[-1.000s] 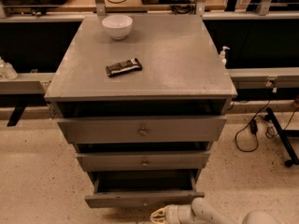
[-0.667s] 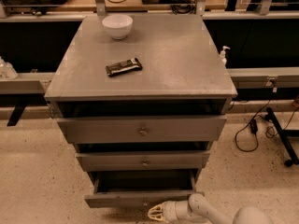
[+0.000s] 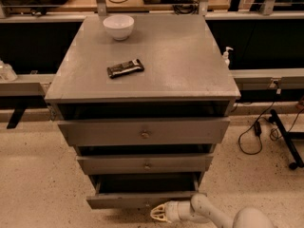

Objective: Close bottom drawer

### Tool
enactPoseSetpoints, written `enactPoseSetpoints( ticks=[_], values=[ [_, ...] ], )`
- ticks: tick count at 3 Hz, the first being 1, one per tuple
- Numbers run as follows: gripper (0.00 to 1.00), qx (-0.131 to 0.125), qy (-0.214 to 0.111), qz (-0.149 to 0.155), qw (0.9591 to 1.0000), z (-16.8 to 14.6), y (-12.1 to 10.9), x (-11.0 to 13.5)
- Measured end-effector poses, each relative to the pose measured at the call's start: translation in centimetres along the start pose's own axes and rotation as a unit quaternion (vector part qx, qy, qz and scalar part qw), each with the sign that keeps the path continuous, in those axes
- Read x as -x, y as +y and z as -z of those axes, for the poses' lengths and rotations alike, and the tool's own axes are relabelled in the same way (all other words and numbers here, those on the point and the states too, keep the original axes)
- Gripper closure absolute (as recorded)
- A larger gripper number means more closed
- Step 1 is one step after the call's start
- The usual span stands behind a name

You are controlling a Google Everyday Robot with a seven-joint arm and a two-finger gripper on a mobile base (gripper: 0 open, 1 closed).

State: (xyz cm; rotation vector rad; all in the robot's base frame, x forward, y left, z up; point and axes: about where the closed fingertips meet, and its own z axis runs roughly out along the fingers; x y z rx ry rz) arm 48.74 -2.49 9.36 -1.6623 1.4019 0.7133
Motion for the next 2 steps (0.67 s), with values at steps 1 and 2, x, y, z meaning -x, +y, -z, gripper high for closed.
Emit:
enactPoseSetpoints(
  ticks=[1,2],
  values=[
    [1.00,-0.011,0.003,0.007,0.9999,0.18,-1.33,-0.54],
    [1.00,-0.012,0.003,0.008,0.9999,0.16,-1.23,-0.50]
  ],
)
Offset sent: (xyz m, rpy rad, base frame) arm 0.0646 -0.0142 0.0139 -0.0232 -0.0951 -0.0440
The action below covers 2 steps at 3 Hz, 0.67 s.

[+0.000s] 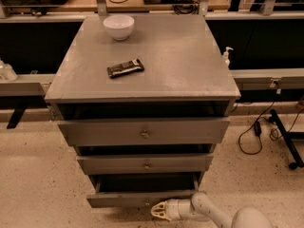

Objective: Close bottom drawer

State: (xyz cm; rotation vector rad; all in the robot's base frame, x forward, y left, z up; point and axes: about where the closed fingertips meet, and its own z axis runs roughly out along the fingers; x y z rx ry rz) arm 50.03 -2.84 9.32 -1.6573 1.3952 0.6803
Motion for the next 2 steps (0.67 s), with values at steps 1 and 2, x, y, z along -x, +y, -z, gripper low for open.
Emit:
enactPoseSetpoints(
  ticks=[1,2],
  values=[
    [1.00,-0.016,0.006,0.011,0.9998,0.61,-1.76,0.41],
    [1.00,-0.016,0.010,0.019,0.9996,0.06,-1.67,0.29]
  ],
)
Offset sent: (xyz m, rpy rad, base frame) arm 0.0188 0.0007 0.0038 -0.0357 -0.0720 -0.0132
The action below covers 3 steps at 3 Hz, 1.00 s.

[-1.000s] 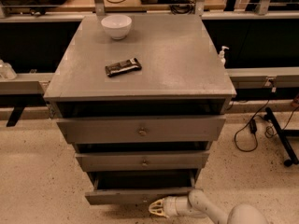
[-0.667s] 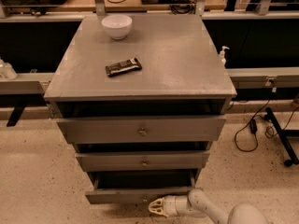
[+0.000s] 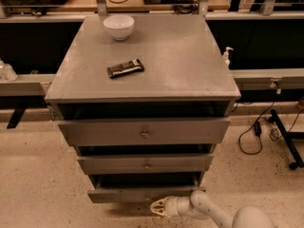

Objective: Close bottom drawer

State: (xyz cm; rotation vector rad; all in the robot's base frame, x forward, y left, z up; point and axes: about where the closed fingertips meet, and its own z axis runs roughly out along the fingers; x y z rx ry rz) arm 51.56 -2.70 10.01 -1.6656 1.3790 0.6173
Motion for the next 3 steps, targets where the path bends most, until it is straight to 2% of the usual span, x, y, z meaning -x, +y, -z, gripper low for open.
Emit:
enactPoseSetpoints(
  ticks=[1,2,3],
  values=[
    [1.00,0.015,-0.001,-0.002,0.9999,-0.8,1.9,-0.3],
    [1.00,0.023,0.002,-0.002,0.9997,-1.6,2.1,-0.4],
    [1.00,0.012,0.007,0.003,0.9999,-1.6,0.0,-0.1]
  ],
)
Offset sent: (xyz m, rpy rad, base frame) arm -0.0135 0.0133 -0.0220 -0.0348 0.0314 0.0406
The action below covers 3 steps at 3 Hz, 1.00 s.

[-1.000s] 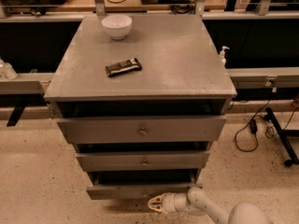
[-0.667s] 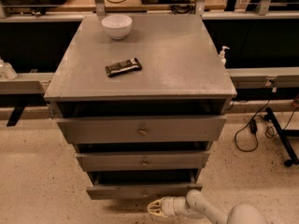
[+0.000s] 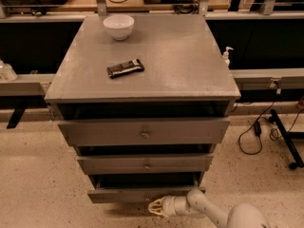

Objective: Close bottom drawer

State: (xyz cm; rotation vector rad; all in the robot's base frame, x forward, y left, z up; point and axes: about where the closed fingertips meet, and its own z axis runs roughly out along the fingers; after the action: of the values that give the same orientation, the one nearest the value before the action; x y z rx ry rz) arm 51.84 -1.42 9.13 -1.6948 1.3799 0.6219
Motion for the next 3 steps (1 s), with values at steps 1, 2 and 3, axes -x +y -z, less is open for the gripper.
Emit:
enactPoseSetpoints(
  ticks=[1,2,3],
  values=[
    [1.00,-0.019,0.001,0.007,0.9998,0.68,-2.71,0.48],
    [1.00,-0.019,0.001,0.007,0.9998,0.68,-2.63,0.51],
    [1.00,-0.020,-0.010,0.018,0.9996,1.31,-3.38,1.02]
  ],
)
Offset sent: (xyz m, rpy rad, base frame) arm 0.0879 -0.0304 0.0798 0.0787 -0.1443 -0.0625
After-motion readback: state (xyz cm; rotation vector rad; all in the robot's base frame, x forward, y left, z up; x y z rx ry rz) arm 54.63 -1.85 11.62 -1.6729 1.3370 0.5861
